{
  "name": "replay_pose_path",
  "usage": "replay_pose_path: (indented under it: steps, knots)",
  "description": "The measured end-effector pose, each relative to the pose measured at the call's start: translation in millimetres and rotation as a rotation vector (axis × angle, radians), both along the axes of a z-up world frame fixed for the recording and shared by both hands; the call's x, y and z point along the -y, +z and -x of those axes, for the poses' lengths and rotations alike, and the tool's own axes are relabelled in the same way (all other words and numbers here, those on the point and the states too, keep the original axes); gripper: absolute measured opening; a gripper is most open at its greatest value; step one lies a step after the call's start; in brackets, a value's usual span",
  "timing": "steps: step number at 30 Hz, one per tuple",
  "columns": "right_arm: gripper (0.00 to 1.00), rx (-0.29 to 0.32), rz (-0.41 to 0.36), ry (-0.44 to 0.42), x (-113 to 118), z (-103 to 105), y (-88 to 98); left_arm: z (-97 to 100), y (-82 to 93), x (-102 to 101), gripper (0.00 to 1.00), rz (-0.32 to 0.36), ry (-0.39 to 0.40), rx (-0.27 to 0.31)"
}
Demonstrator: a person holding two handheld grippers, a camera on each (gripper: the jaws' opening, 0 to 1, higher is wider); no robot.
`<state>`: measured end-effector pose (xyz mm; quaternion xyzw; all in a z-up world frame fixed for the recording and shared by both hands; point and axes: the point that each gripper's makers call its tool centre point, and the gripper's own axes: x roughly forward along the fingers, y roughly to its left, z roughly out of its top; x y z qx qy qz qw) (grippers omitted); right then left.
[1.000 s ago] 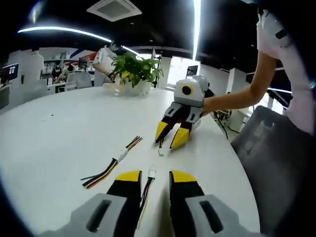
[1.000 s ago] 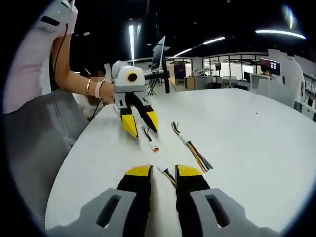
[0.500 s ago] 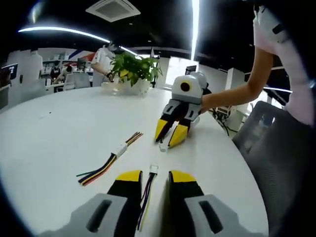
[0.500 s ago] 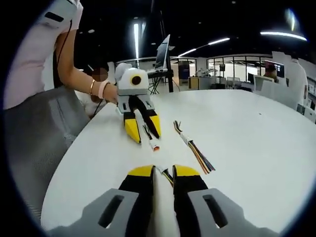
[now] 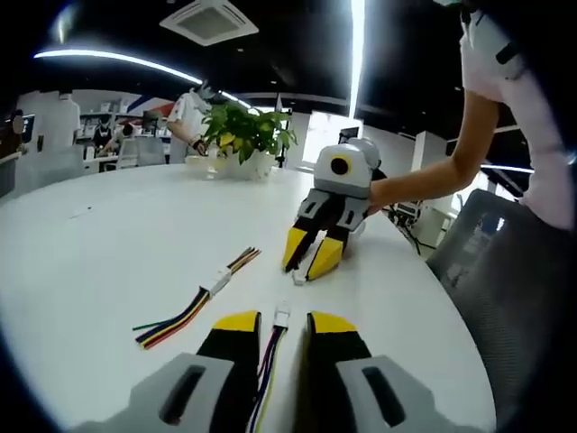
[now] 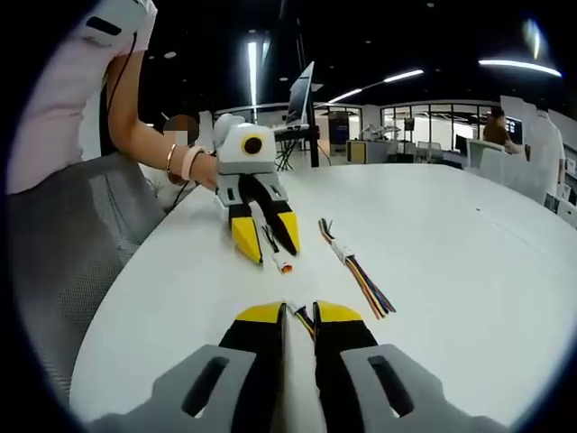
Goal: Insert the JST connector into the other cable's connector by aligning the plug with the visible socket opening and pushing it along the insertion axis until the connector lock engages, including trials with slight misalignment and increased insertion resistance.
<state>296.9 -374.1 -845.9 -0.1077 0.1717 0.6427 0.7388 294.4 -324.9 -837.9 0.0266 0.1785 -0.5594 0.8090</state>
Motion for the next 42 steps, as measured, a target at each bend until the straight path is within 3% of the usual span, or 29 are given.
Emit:
replay_pose_path:
  steps: [16,42]
  knots:
    - [0.05,0.004,-0.012,-0.014,-1.2,-5.5,-0.5,-0.4,-1.6,4.1,0.0,0.003,-0.027,0.049]
    - [0.04,0.008,-0.029,0.045,-25.0,-0.9,0.2,0.5,-2.4,4.9,0.0,0.002,-0.053,0.04]
